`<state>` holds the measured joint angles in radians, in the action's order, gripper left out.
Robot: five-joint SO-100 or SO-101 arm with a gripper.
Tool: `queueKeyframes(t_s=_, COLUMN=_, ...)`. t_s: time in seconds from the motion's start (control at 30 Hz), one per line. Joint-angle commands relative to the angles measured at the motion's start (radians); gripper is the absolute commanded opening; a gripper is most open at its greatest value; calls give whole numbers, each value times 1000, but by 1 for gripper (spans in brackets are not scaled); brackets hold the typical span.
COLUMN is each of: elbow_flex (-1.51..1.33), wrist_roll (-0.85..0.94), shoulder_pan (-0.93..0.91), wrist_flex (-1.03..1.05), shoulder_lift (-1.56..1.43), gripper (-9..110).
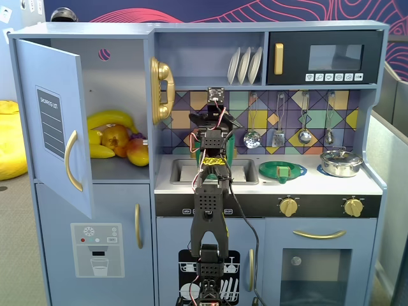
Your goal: Pick up the green pineapple from the left cabinet and place it in the green recipient
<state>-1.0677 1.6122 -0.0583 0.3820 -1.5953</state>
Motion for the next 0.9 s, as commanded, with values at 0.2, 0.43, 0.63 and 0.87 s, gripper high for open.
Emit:
queueKeyframes(t_s=0.2, elbow_flex=-225, wrist_roll=81, shoulder_pan=51, wrist_flex=63, shoulder_lift=-314, gripper=45)
queueKeyframes(t_s=0.43, elbow_flex=-664, wrist_roll=117, shoulder_pan=11, wrist_flex=400, shoulder_lift=-838, gripper=43)
queueKeyframes(t_s=0.63, elbow_flex=-957, wrist_roll=74, shoulder_pan=-26, wrist_flex=571, shoulder_lift=-1118, gripper=42)
queueKeyframes(t_s=0.87, elbow_flex=-1305, wrist_roll=18, shoulder_pan=5, wrist_flex=650, shoulder_lift=-1298, gripper=24)
